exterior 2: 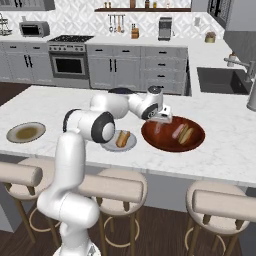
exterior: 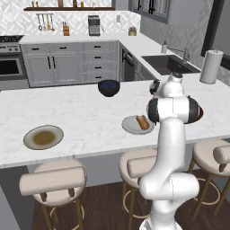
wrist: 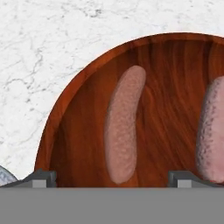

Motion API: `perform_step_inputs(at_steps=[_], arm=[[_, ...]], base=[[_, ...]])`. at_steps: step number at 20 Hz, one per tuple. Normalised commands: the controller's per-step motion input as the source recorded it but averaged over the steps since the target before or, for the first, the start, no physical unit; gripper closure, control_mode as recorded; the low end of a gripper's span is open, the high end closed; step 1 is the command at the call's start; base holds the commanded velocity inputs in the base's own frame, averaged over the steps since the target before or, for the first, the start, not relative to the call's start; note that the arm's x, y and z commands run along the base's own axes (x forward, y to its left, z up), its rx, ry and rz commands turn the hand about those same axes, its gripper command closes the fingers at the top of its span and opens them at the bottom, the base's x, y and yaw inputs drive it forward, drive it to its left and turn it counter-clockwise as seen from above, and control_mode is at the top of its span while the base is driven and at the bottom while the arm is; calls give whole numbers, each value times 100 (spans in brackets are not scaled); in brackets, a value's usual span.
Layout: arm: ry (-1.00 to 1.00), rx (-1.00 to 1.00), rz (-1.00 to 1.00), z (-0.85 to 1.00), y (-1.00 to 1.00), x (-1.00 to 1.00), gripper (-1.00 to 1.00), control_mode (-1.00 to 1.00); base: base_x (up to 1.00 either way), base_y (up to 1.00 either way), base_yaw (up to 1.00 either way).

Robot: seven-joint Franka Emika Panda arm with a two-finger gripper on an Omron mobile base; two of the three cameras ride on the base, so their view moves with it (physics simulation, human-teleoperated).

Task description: Place one bun and one sausage from the bowl on each plate.

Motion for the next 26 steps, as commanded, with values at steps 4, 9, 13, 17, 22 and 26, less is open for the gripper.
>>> perform_step_inputs(at_steps=[4, 9, 13, 17, 22, 26], arm=[[0, 3, 0, -38, -6, 0, -100, -100], [0, 0, 0, -32, 0, 0, -100, -100], [0, 0, 0, -29, 0, 7, -100, -100], [0, 0, 0, -28, 0, 28, -100, -100], [0, 0, 1, -29, 0, 21, -100, -100], [0, 0, 2, -16, 0, 4, -100, -100]], base=[[0, 0, 0], [0, 0, 0], [0, 0, 0], [0, 0, 0], [0, 0, 0], [0, 0, 0]])
